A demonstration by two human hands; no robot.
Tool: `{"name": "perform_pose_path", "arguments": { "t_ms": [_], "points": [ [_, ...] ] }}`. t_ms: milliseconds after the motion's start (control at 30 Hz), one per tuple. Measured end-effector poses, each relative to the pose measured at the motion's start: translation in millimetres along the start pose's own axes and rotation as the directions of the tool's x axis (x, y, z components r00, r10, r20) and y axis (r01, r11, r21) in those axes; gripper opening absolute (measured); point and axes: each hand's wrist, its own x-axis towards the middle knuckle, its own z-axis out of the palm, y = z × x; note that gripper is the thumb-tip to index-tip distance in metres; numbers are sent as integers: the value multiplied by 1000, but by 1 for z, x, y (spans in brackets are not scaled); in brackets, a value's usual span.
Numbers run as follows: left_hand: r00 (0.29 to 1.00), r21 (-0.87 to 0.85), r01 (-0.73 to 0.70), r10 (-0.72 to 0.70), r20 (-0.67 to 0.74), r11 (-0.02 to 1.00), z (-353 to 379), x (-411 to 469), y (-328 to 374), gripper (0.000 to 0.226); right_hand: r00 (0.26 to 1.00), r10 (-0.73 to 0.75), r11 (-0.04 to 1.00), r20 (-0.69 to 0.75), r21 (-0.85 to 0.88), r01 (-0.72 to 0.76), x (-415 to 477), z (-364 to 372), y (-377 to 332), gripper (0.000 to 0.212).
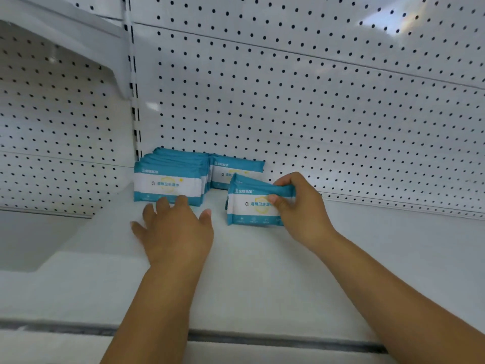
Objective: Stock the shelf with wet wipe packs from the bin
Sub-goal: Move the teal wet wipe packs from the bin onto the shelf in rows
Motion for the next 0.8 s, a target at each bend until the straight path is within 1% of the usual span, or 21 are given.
{"name": "perform_pose_path", "arguments": {
  "t_ms": [100, 267, 433, 500, 600, 700, 800],
  "points": [
    [997, 72, 8, -14, 82, 997, 5, 0, -4, 66, 1000, -21, 1000, 6, -13, 21, 23, 21, 2, 17],
    [996, 91, 19, -27, 89, 996, 5, 2, -3, 62, 999, -43, 998, -33, -57, 41, 48, 52, 12, 18],
    [997, 78, 28, -33, 74, 997, 7, 3, -2, 59, 993, -93, 983, -69, -164, 80, 66, 70, 22, 17],
    [997, 77, 28, -33, 69, 997, 8, 3, -3, 58, 989, -114, 979, -98, -178, 95, 68, 74, 26, 22],
    [997, 89, 19, -25, 68, 996, 9, 3, -2, 57, 980, -142, 982, -141, -147, 121, 67, 78, 33, 33],
    [997, 93, 23, -30, 69, 995, 9, 4, 0, 56, 991, -99, 989, -95, -117, 88, 67, 71, 37, 50],
    [997, 108, 29, -37, 75, 994, 8, 3, 0, 57, 997, -55, 994, -57, -100, 49, 67, 67, 38, 51]
  ]
}}
